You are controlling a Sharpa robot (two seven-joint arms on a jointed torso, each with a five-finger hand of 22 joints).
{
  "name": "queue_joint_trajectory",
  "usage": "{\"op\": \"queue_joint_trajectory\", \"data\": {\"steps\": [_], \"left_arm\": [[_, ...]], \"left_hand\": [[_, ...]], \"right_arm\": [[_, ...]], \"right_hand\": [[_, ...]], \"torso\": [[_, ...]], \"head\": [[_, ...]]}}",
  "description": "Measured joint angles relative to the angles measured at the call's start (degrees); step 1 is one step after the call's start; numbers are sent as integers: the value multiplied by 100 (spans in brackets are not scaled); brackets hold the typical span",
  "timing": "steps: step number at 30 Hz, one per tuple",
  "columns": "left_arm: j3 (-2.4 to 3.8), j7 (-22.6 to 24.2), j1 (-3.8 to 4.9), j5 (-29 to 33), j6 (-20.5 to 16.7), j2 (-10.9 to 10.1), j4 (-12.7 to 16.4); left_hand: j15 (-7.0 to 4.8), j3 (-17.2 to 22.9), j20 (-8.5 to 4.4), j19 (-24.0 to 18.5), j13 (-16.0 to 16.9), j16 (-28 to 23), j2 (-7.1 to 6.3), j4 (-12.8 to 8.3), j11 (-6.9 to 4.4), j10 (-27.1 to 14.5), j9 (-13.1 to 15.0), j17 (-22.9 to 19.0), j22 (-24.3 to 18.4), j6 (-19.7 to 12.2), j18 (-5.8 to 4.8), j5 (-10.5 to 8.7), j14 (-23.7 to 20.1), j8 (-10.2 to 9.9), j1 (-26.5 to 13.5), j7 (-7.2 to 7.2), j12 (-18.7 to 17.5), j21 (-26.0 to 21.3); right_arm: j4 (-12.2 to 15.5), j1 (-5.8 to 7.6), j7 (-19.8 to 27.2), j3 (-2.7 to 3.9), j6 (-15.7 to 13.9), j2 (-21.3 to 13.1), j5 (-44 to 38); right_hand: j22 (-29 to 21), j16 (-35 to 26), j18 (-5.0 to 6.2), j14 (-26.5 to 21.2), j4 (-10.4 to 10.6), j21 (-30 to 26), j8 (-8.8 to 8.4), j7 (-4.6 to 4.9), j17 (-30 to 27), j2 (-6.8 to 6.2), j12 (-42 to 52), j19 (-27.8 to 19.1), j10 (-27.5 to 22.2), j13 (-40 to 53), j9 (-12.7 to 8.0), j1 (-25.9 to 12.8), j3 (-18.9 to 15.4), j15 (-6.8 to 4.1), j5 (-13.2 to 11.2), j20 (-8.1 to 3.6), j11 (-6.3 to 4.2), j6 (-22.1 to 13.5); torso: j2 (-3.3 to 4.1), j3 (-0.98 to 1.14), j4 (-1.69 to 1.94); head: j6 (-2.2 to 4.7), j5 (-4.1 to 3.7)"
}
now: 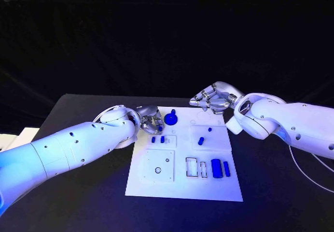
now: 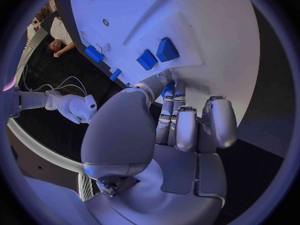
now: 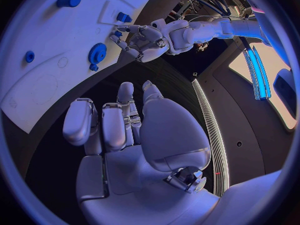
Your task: Assemble the parts on the task board
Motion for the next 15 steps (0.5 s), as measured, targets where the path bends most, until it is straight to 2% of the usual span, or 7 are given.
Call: {"op": "queue_joint_trajectory", "data": {"steps": [4,7,10,15], "left_arm": [[2,4,0,4,-12,-25,10],[5,8,2,9,-27,-48,17],[6,11,2,15,-50,-74,21],[11,12,0,33,-87,-175,51]], "left_hand": [[62,-73,56,6,-48,-31,-31,-8,39,-188,-59,-55,0,-211,-1,23,-2,-138,-31,21,-92,-160],[62,-165,67,-5,-107,-34,-31,-25,88,-353,-111,-100,0,-403,-1,23,-2,-243,-31,30,-151,-391],[102,-235,93,-31,-140,-34,-31,-31,108,-435,-140,-130,-1,-485,0,23,-1,-247,-31,55,-152,-501],[102,-266,113,-10,-151,-64,-31,-32,128,-455,-147,-153,-1,-511,-1,23,-1,-247,-31,42,-152,-545]], "right_arm": [[-8,-1,0,0,0,0,0],[-14,-1,0,0,0,0,0],[-21,-1,1,0,-1,1,0],[-41,-1,3,0,-1,0,0]], "right_hand": [[0,0,0,0,0,0,0,0,0,0,0,0,0,0,0,0,0,0,0,0,0,0],[0,0,0,0,0,0,0,0,0,0,0,0,0,0,0,0,0,0,0,0,0,0],[0,0,0,0,0,0,0,0,0,0,0,0,0,0,-1,0,0,0,0,0,0,0],[-5,0,0,0,0,0,0,0,0,0,-30,0,0,-7,-1,0,0,0,0,0,0,0]], "torso": [[-1,-1,0],[-1,-2,0],[-3,-2,0],[-11,-2,0]], "head": [[31,-7],[57,-9],[62,-4],[44,-8]]}}
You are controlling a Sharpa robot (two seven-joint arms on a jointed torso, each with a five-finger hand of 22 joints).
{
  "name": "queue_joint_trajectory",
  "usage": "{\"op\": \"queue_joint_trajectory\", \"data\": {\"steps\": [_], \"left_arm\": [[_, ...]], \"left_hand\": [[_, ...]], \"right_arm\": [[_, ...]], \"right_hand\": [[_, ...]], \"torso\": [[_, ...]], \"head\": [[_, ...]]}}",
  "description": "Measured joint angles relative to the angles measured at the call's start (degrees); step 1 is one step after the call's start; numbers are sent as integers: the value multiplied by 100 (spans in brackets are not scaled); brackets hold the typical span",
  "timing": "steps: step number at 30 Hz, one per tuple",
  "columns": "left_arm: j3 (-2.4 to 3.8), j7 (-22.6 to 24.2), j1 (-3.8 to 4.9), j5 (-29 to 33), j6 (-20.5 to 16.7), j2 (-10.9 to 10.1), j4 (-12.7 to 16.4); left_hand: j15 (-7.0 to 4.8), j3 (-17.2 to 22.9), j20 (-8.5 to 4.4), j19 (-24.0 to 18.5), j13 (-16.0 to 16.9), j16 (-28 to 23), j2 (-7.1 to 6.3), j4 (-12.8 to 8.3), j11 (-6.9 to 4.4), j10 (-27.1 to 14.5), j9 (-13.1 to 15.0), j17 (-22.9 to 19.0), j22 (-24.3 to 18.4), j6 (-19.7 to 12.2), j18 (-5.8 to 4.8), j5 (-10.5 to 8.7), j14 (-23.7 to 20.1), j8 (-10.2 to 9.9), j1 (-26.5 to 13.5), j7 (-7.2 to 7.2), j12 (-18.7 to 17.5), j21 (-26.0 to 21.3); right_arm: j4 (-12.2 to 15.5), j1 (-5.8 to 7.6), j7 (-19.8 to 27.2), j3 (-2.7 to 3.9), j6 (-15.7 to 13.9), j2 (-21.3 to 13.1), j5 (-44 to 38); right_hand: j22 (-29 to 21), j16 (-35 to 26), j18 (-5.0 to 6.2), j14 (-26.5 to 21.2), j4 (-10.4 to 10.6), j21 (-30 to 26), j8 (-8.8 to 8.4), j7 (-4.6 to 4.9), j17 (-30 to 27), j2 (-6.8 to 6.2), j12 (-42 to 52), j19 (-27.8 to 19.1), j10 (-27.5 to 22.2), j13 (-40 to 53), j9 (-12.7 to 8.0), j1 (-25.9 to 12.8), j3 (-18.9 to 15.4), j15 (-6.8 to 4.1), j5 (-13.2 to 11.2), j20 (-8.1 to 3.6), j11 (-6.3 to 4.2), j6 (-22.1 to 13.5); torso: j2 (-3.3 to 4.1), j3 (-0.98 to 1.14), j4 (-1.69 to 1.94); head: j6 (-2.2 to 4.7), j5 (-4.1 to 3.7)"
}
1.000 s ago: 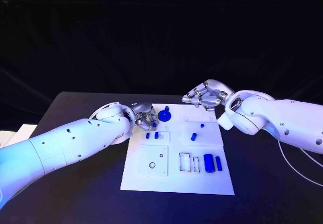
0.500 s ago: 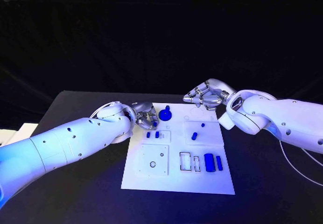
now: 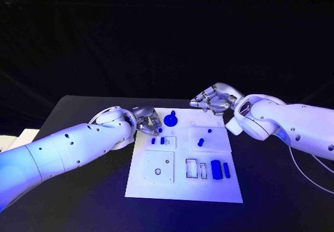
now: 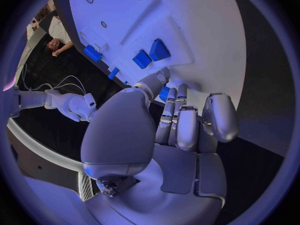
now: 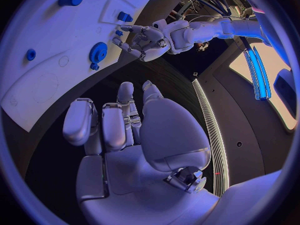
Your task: Assemble the parts on the task board
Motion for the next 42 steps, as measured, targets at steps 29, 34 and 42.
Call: {"op": "queue_joint_trajectory", "data": {"steps": [29,34,42], "left_arm": [[100,1952,74,6143,-946,-1446,1157],[80,2332,-8,7330,-968,-1571,1373],[74,2620,-45,8086,-968,-1668,1566]], "left_hand": [[-63,201,-21,-697,103,-825,348,5,-152,626,36,-1520,-595,392,361,44,-513,172,152,20,578,-1858],[-82,151,-21,-738,123,-825,348,23,-152,626,36,-1538,-617,413,360,44,-533,190,152,-1,625,-1886],[-83,151,-21,-738,127,-825,348,23,-152,626,36,-1544,-626,412,360,44,-533,190,152,-1,644,-1898]], "right_arm": [[17,-180,-344,-12,373,-429,-2855],[192,-300,-580,-17,463,-475,-3903],[326,-438,-909,-25,631,-484,-4886]], "right_hand": [[-1029,-1505,180,-67,-711,-711,-133,115,-1497,-215,-3254,-470,-419,-3245,-38,1342,794,118,-557,125,213,116],[-1221,-1688,180,-50,-668,-859,-190,59,-1674,-368,-3411,-502,-410,-3509,-82,1189,810,135,-681,156,222,60],[-1338,-1788,180,-50,-637,-930,-190,19,-1776,-425,-3455,-511,-442,-3699,-109,1177,812,135,-778,166,254,-18]], "torso": [[1,-12,10],[1,-14,7],[1,-18,0]], "head": [[363,-222],[381,-283],[356,-326]]}}
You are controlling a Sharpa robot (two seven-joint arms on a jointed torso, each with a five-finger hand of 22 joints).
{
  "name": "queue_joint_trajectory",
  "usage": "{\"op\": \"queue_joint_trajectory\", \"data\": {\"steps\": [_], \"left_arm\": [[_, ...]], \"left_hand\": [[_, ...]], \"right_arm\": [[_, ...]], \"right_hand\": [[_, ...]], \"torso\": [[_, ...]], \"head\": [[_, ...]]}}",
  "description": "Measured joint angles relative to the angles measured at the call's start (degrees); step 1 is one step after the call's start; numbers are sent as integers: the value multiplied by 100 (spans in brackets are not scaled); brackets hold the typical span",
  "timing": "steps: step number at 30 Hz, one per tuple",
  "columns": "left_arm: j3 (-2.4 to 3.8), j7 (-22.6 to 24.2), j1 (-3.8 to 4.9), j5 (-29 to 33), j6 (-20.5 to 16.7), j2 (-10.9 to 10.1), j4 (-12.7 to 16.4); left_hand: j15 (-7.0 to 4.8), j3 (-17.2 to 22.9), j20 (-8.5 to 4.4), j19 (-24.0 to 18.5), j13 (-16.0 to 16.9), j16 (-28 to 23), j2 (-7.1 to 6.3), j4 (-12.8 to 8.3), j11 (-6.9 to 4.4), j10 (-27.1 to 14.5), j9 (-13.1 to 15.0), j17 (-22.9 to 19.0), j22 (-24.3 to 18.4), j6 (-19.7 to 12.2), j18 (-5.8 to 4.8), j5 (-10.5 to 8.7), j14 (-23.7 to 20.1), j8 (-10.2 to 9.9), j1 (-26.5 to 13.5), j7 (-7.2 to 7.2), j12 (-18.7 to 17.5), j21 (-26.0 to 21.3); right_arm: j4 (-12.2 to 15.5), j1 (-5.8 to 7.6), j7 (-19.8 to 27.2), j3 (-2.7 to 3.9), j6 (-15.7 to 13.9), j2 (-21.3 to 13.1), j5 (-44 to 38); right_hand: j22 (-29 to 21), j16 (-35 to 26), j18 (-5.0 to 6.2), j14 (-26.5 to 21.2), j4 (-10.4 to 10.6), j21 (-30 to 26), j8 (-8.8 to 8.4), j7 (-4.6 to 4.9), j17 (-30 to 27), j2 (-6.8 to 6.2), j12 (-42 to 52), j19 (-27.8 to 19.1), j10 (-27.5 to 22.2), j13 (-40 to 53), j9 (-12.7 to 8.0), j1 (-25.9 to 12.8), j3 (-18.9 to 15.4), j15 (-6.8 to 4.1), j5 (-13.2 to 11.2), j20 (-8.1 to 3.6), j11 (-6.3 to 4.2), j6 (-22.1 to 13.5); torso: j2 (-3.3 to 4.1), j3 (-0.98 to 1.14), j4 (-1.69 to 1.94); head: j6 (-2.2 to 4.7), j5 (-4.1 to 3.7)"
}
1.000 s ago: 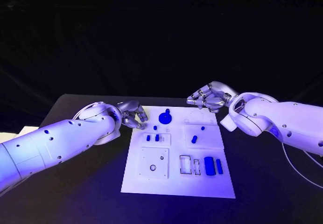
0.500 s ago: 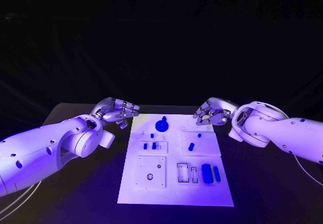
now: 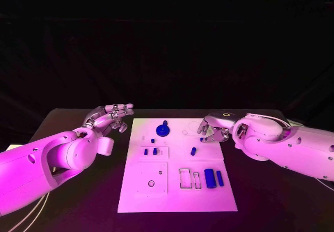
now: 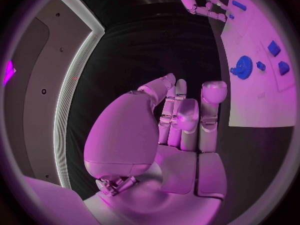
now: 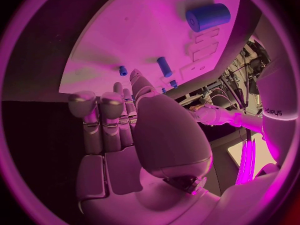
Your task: Assemble the parts on the task board
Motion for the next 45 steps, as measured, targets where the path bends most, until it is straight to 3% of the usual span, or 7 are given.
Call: {"op": "queue_joint_trajectory", "data": {"steps": [10,13,17,25,36,45], "left_arm": [[0,118,-6,224,0,-55,104],[-1,131,-6,254,0,-68,121],[-1,139,-6,279,1,-78,135],[-1,139,-8,301,0,-85,141],[-1,125,-8,310,-1,-90,134],[-1,113,-8,306,-3,-93,125]], "left_hand": [[0,0,0,0,-1,0,0,0,0,0,0,1,-6,0,0,0,0,0,0,0,0,0],[0,0,0,0,-1,0,0,0,0,0,0,1,-6,0,0,0,0,0,0,0,0,0],[0,-10,0,0,-1,0,0,-10,0,0,0,1,-6,0,0,0,0,0,0,0,0,-22],[0,-30,0,0,5,0,0,-3,0,0,-2,1,-18,-1,-1,0,0,0,0,0,12,-52],[21,-31,0,0,10,0,0,-1,0,0,-6,-5,-41,-1,-1,0,-21,0,0,0,23,-77],[21,-47,0,0,15,0,0,-17,0,-1,-12,-20,-50,-1,-1,-1,-21,0,0,0,25,-101]], "right_arm": [[-61,-50,-166,1,135,51,-348],[-104,-66,-182,2,157,102,-387],[-184,-98,-187,3,185,184,-402],[-309,-150,-160,19,261,286,-402],[-387,-163,-106,50,313,348,-418],[-361,-187,-77,39,204,345,-444]], "right_hand": [[-67,-66,0,11,28,-68,0,0,-60,-22,-44,-20,-1,-115,-13,-23,31,11,-46,20,1,0],[-85,-88,0,20,58,-77,0,0,-82,-9,-44,-20,-21,-212,-13,-10,116,20,-226,20,21,0],[-96,-99,0,22,50,-98,0,18,-89,149,-72,-20,24,-357,-14,149,365,18,-547,20,-24,47],[-96,-99,0,51,53,-98,34,-57,-95,197,-73,11,154,-558,4,196,707,-54,-555,-77,-154,266],[-69,-120,0,72,19,-98,34,-68,-79,165,-111,32,364,-727,33,164,983,-74,-569,-97,-154,443],[376,36,0,72,-178,181,95,-36,60,151,-96,283,671,-813,91,151,1445,-74,-626,-156,-134,633]], "torso": [[0,-2,13],[0,1,13],[1,1,13],[1,1,13],[-1,2,6],[-2,4,6]], "head": [[-13,-64],[-20,-66],[-32,-58],[-105,-35],[-188,-21],[-209,-30]]}}
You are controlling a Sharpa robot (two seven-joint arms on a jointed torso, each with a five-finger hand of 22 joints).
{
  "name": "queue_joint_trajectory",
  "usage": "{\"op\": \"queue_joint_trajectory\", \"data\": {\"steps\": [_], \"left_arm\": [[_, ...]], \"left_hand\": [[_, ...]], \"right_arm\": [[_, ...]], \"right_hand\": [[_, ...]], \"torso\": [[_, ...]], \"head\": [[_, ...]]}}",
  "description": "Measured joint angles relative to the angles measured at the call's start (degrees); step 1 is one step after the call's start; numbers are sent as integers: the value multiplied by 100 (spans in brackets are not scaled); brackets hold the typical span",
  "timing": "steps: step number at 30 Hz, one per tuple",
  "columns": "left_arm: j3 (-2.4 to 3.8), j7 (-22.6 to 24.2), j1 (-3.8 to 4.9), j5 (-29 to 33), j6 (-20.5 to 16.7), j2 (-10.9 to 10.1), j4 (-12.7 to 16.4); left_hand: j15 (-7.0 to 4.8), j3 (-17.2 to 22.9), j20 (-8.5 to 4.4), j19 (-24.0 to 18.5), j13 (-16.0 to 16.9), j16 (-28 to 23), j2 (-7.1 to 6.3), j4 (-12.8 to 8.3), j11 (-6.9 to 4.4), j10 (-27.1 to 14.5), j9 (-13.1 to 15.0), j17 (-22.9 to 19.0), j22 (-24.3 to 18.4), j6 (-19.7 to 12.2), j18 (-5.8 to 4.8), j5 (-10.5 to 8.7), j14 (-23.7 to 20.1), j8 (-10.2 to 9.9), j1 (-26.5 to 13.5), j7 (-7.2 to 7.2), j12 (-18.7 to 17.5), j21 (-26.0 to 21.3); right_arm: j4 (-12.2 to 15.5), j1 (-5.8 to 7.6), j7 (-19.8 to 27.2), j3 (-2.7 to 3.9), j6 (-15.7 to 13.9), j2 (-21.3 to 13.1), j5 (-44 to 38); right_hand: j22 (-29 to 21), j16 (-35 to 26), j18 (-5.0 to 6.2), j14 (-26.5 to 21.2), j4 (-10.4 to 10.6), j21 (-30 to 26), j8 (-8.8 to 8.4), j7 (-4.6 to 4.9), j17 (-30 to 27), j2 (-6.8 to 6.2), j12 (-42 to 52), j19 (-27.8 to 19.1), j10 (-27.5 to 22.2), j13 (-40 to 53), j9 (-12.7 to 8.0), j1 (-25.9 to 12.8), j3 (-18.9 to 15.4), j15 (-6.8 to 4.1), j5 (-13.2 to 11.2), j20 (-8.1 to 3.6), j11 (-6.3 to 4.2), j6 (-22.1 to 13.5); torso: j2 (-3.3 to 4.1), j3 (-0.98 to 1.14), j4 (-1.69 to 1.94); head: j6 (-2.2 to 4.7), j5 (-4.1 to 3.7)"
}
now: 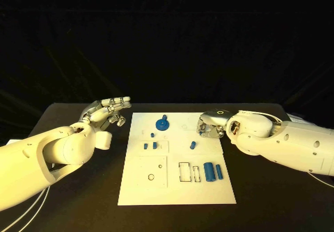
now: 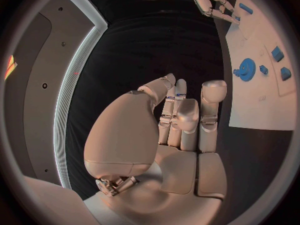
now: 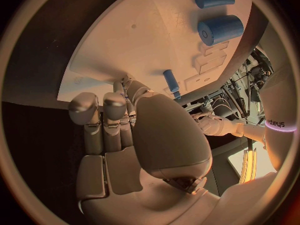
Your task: Assemble the parts on the task board
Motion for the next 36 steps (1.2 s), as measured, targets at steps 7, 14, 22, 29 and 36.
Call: {"op": "queue_joint_trajectory", "data": {"steps": [7,14,22,29,36], "left_arm": [[0,-12,-1,-3,-1,5,-35],[0,-24,-3,-15,-1,16,-73],[0,-48,-6,-25,-2,29,-116],[0,-63,-10,-31,-5,34,-108],[0,-73,-31,-36,-6,35,0]], "left_hand": [[0,0,0,0,2,0,0,0,0,0,0,-8,-12,0,0,0,0,0,0,0,19,-9],[0,0,-10,-10,7,0,22,0,0,0,0,-28,-30,0,0,0,0,0,23,0,40,-45],[0,-16,0,-41,6,-23,22,-16,20,-20,1,-66,-60,-22,0,0,0,0,22,22,41,-99],[20,-16,0,-41,11,-23,22,-16,20,-20,1,-80,-59,-22,0,0,-21,0,22,21,41,-99],[21,-15,0,-41,11,-23,22,-16,20,-20,-4,-80,-69,-22,0,0,-21,0,22,21,41,-99]], "right_arm": [[87,-38,-16,-16,-217,-72,33],[220,32,-20,20,-451,-170,235],[432,206,-20,35,-624,-384,733],[950,242,-19,36,-721,-406,1063],[1479,69,-59,32,-816,-143,1080]], "right_hand": [[283,275,0,0,-85,190,0,20,245,-84,-71,140,35,-30,44,-26,334,0,28,0,34,20],[349,331,0,0,-136,235,0,20,301,-134,-126,139,36,-34,44,-80,465,0,30,0,33,20],[383,392,1,0,-181,238,-1,20,344,-165,-135,139,58,-39,44,-169,559,1,29,0,43,20],[424,459,0,0,-196,279,-7,21,404,-195,-170,159,58,-32,54,-199,596,1,28,20,42,21],[438,464,-1,0,-196,287,-28,41,415,-218,-170,159,59,-30,61,-222,606,1,27,20,42,41]], "torso": [[-8,0,1],[-10,0,0],[-10,-5,0],[-7,-7,0],[-2,-12,4]], "head": [[-42,-32],[-39,-71],[-19,-70],[21,-8],[52,69]]}}
